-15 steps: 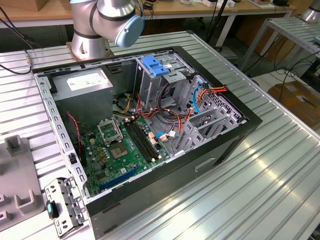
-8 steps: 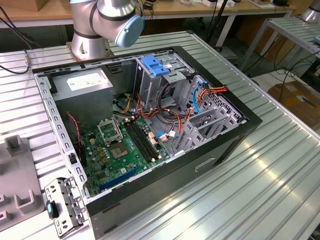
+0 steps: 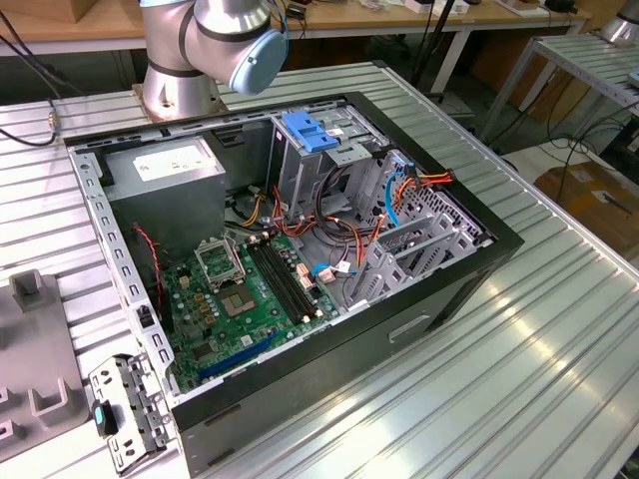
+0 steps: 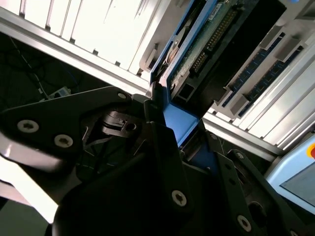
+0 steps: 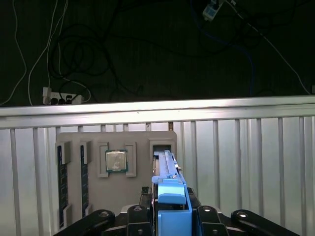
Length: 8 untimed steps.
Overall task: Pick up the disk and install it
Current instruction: 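Pick up the disk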
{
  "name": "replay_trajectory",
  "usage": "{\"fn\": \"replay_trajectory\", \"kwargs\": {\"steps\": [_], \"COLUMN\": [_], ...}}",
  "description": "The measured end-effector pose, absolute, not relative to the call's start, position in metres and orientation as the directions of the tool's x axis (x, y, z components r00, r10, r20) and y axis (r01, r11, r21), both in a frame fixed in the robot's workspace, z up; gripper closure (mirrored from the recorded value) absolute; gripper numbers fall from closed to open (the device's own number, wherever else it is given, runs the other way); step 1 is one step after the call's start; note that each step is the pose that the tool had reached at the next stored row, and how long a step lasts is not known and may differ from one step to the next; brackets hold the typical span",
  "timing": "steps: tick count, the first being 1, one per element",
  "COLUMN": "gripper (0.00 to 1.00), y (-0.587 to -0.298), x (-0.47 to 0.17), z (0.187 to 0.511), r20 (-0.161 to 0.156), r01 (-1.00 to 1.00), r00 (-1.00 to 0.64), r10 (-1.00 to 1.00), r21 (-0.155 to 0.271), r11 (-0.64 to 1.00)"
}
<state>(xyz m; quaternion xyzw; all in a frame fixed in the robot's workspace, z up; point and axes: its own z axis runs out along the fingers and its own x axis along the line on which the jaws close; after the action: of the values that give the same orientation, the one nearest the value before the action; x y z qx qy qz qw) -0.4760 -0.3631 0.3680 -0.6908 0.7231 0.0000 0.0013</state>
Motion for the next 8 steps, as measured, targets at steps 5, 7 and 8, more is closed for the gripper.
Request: {"fn": "replay_trajectory", "kwargs": {"steps": [5,7,8], "gripper": [0.63,0.63,0.63], "y": [-0.3631,-0.3631,-0.3632], "x": [-0.476,-0.476,-0.476], "z": [0.3717,0.374,0.3747], "r20": [-0.002,-0.002,-0.002], "r01": [-0.999,-0.999,-0.999], "r00": [-0.046,-0.046,-0.046], "r10": [-0.999,-0.999,-0.999], "r21": [-0.002,-0.002,-0.002], "r11": [0.046,0.046,0.046]}}
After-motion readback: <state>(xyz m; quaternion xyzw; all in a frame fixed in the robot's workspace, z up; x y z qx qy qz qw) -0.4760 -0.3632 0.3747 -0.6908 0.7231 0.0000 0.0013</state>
